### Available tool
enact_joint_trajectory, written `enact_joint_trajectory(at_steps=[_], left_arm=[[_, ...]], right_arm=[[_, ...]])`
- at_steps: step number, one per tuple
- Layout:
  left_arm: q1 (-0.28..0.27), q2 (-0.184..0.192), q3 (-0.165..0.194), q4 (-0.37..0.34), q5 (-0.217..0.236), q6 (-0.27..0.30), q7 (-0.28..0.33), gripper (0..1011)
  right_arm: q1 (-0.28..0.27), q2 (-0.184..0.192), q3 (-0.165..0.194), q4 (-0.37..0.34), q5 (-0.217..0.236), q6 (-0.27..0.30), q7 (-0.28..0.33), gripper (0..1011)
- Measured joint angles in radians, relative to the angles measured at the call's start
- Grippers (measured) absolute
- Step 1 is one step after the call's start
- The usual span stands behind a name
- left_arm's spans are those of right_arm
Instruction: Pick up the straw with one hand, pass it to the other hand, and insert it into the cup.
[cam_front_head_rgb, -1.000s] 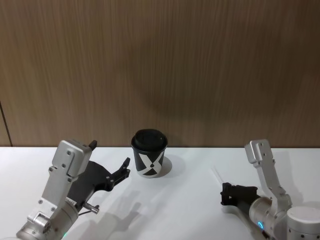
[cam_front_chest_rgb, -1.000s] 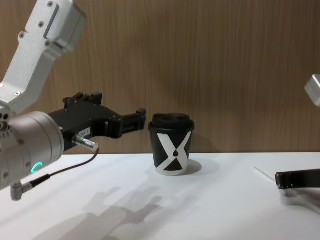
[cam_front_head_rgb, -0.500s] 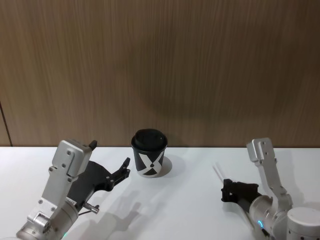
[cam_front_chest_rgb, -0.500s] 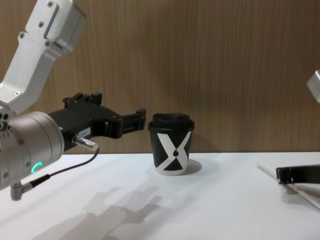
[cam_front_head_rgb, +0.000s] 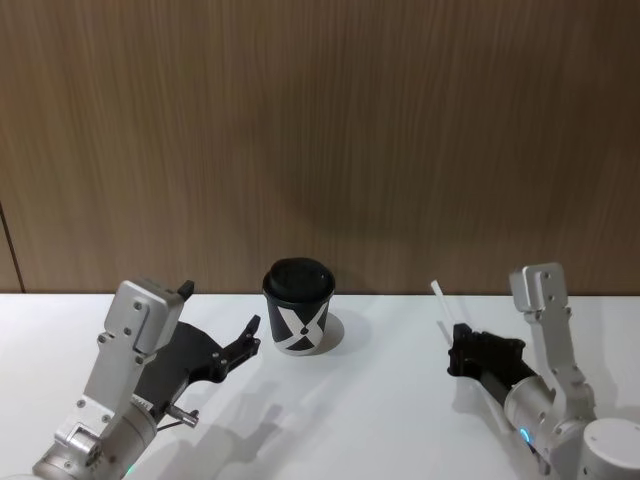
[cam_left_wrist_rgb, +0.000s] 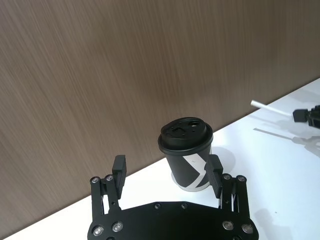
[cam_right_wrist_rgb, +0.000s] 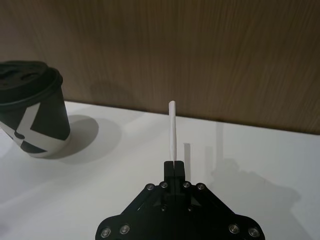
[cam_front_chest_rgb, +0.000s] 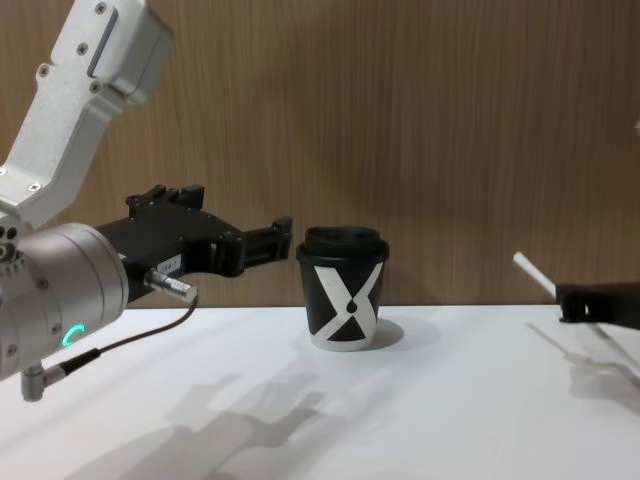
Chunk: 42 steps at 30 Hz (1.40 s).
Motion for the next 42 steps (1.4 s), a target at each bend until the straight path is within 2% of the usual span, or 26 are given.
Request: enact_joint_trajectory(at_steps=[13,21,28,33,42], left_arm=[[0.0,0.0,0.0,0.0,0.0,0.0,0.0,1002],[0.0,0.0,0.0,0.0,0.0,0.0,0.0,1002],[0.0,0.0,0.0,0.0,0.0,0.0,0.0,1002],[0.0,0.0,0.0,0.0,0.0,0.0,0.0,1002],[0.0,0.0,0.0,0.0,0.0,0.0,0.0,1002]], right_arm=[[-0.024,0.0,0.024,-0.024,0.003,-0.198,0.042,2],[-0.036,-0.001,0.042,-0.042,0.035,-0.316,0.091,1],[-0.042,-0.002,0.057,-0.064,0.092,-0.425,0.156,2],[-0.043,-0.004,0.065,-0.08,0.137,-0.48,0.202,2],[-0.034,-0.015,0.078,-0.113,0.265,-0.576,0.313,2]])
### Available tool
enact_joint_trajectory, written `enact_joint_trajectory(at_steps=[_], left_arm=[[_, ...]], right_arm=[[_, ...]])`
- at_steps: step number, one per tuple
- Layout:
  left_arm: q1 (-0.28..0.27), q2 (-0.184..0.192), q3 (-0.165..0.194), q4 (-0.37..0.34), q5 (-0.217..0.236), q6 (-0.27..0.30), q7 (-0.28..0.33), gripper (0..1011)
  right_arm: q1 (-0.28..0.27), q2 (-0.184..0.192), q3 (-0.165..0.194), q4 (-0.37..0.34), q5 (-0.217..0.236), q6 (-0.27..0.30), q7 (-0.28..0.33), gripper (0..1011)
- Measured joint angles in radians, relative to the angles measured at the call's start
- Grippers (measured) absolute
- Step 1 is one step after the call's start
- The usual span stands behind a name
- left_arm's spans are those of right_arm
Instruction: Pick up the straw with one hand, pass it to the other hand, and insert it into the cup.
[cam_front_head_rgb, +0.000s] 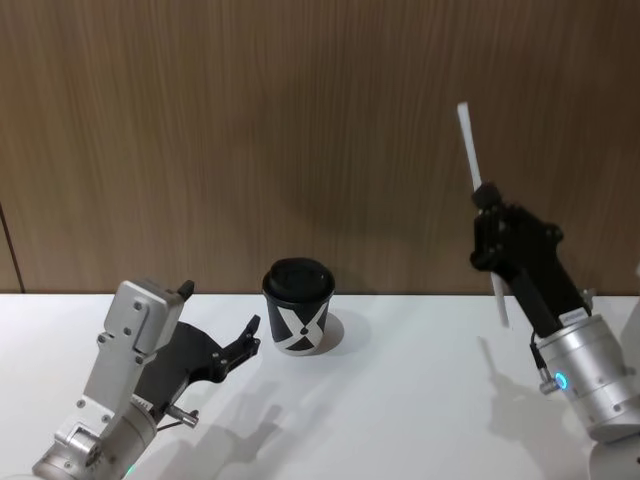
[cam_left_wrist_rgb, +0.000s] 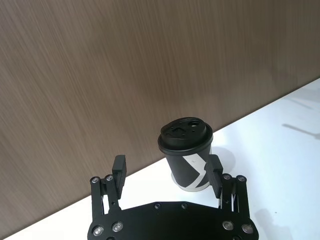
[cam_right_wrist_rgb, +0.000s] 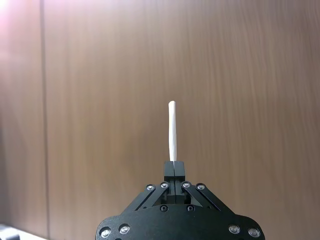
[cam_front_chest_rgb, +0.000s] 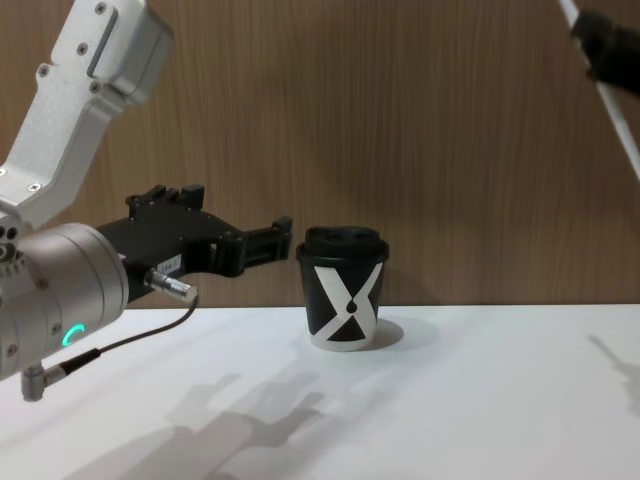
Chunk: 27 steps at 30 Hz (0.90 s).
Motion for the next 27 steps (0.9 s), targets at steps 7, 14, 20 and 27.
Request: enact_joint_trajectory(at_steps=[7,14,20,27], left_arm=[[0.0,0.0,0.0,0.0,0.0,0.0,0.0,1002],[0.0,0.0,0.0,0.0,0.0,0.0,0.0,1002],[0.0,0.0,0.0,0.0,0.0,0.0,0.0,1001],[0.0,0.0,0.0,0.0,0.0,0.0,0.0,1002]], right_arm=[[0.017,-0.014,0.004,-0.026,0.114,-0.041,0.088,2],[0.037,-0.02,-0.003,-0.045,0.21,-0.051,0.166,2],[0.047,-0.009,-0.018,-0.057,0.264,-0.041,0.224,2],[0.053,0.015,-0.039,-0.063,0.301,-0.016,0.274,2]])
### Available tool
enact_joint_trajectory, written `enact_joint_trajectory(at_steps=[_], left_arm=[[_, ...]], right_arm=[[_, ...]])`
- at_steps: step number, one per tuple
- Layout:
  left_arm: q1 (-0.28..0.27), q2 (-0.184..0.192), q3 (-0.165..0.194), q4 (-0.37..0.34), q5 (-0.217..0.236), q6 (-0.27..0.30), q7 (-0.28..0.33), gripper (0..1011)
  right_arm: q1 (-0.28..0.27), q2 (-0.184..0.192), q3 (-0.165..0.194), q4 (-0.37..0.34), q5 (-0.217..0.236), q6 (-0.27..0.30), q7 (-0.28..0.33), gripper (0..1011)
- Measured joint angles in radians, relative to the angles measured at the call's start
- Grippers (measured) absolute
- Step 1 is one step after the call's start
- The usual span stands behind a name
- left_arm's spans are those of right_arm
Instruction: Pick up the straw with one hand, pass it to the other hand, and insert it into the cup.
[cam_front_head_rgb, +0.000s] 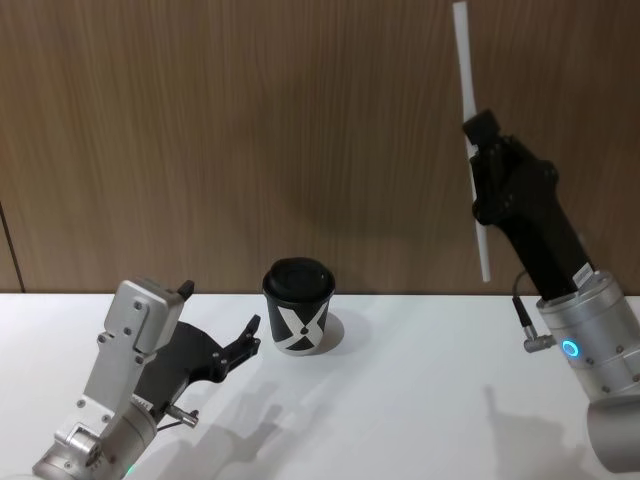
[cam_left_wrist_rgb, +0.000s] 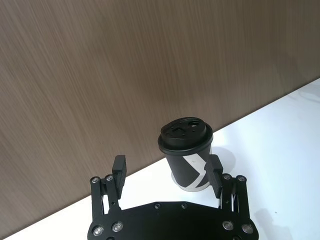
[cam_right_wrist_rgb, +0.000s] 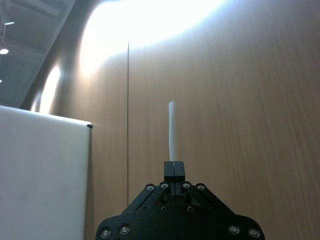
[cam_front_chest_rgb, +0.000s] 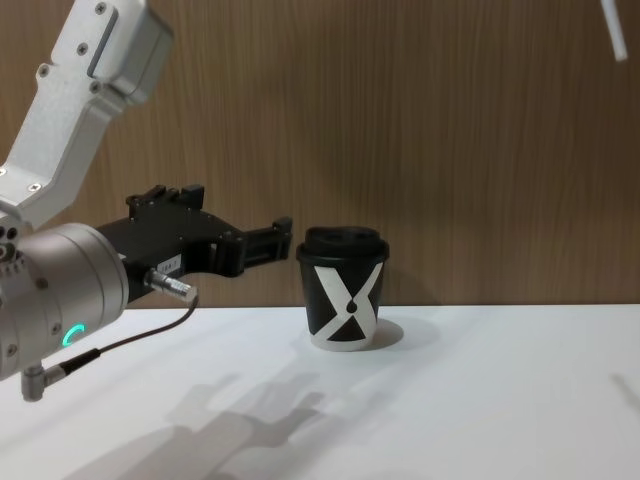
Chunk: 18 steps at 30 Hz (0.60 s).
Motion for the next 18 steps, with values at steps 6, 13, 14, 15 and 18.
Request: enact_joint_trajectory(at_steps=[6,13,14,15,18], left_arm=[[0.0,0.0,0.0,0.0,0.0,0.0,0.0,1002],[0.0,0.0,0.0,0.0,0.0,0.0,0.0,1002],[0.0,0.0,0.0,0.0,0.0,0.0,0.0,1002],[0.0,0.0,0.0,0.0,0.0,0.0,0.0,1002],[0.0,0.0,0.0,0.0,0.0,0.0,0.0,1001]], right_arm=[[0.002,0.019,-0.014,0.002,0.024,0.015,0.034,2],[0.005,0.032,-0.025,0.011,0.041,0.022,0.058,2],[0.006,0.032,-0.026,0.011,0.042,0.022,0.06,2],[0.007,0.034,-0.028,0.013,0.045,0.023,0.063,2],[0.007,0.037,-0.031,0.015,0.05,0.023,0.069,2]])
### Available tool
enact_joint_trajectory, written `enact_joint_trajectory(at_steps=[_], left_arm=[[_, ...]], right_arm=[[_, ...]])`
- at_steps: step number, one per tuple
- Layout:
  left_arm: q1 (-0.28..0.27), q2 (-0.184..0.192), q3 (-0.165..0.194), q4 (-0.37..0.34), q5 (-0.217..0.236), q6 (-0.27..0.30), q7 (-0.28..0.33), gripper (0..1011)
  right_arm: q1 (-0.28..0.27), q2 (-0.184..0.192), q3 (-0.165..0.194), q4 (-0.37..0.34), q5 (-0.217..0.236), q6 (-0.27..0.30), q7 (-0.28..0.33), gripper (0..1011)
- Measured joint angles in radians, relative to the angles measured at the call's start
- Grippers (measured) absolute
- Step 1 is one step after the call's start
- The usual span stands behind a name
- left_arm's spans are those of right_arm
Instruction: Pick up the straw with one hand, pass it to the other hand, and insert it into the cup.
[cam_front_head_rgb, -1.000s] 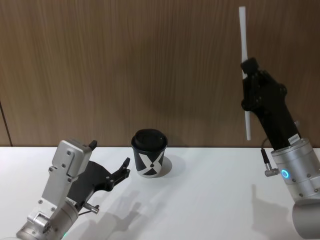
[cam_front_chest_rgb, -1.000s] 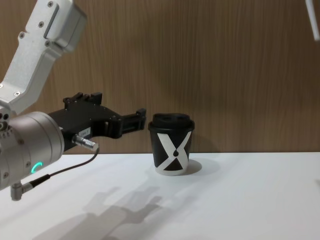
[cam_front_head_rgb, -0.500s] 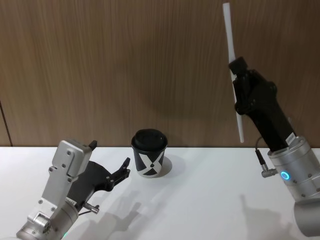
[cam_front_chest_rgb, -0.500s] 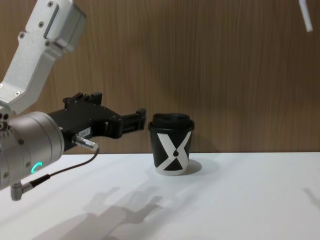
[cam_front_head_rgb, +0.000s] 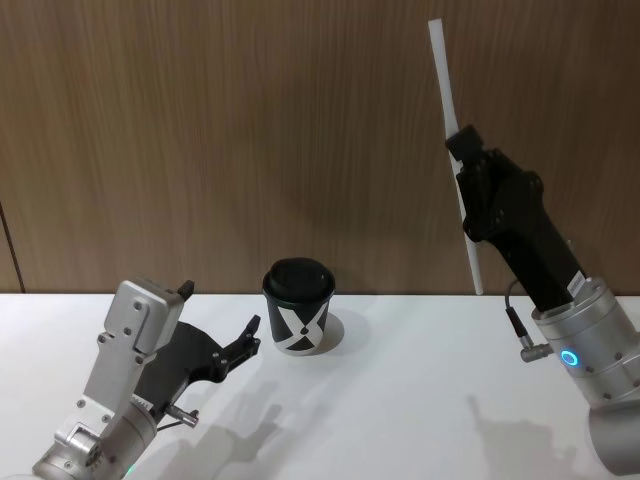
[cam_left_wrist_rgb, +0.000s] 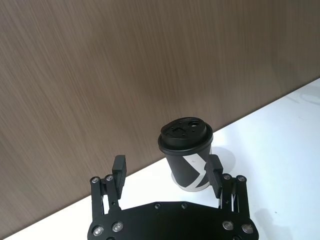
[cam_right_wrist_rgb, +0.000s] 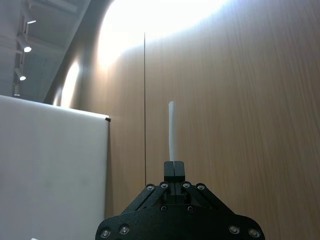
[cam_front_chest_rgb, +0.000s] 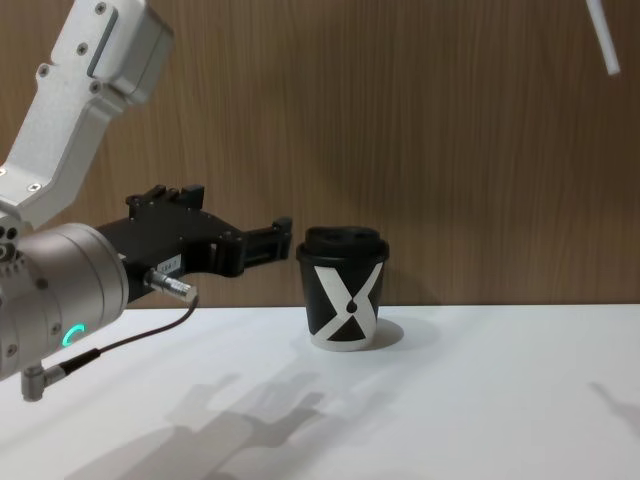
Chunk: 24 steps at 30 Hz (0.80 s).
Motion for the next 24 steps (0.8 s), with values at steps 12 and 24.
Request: enact_joint_trajectory(at_steps=[12,24], left_arm=[[0.0,0.0,0.0,0.0,0.0,0.0,0.0,1001],[-0.004,0.009,-0.009,-0.026,-0.022,0.014,-0.038,1002]], right_arm=[[0.002,0.007,-0.006,0.005,0.011,0.002,0.013,2],[0.003,0.009,-0.008,0.007,0.014,0.003,0.018,2]])
